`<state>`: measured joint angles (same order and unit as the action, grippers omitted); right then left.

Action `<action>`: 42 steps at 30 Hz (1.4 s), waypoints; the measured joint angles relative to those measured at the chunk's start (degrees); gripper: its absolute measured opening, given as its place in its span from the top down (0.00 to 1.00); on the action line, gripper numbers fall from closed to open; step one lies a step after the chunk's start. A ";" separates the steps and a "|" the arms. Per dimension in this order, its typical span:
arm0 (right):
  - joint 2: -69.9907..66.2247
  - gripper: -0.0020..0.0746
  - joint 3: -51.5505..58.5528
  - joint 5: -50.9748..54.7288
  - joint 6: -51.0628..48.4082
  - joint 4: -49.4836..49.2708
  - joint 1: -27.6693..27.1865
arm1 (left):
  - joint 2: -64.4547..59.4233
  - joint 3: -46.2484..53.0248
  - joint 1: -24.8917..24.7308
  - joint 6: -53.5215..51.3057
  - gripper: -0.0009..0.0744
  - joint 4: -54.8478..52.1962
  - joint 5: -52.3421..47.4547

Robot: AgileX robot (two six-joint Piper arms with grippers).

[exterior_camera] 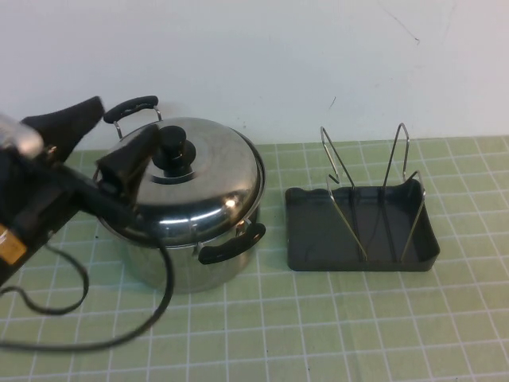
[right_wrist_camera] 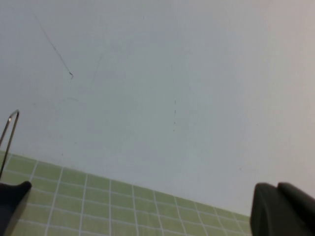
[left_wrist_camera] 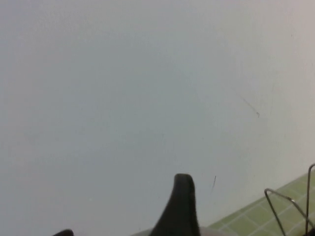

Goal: Put pot lid on rack
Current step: Open the pot, then hand over the pot lid

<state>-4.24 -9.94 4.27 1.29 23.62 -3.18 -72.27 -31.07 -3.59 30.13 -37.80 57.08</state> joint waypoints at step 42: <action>0.00 0.98 -5.44 -8.53 10.47 0.00 0.00 | -18.88 -16.78 -7.15 -2.88 0.55 6.94 -4.23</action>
<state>-4.24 -15.38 -4.26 11.76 23.62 -3.18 -91.15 -47.85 -10.73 27.25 -30.85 52.85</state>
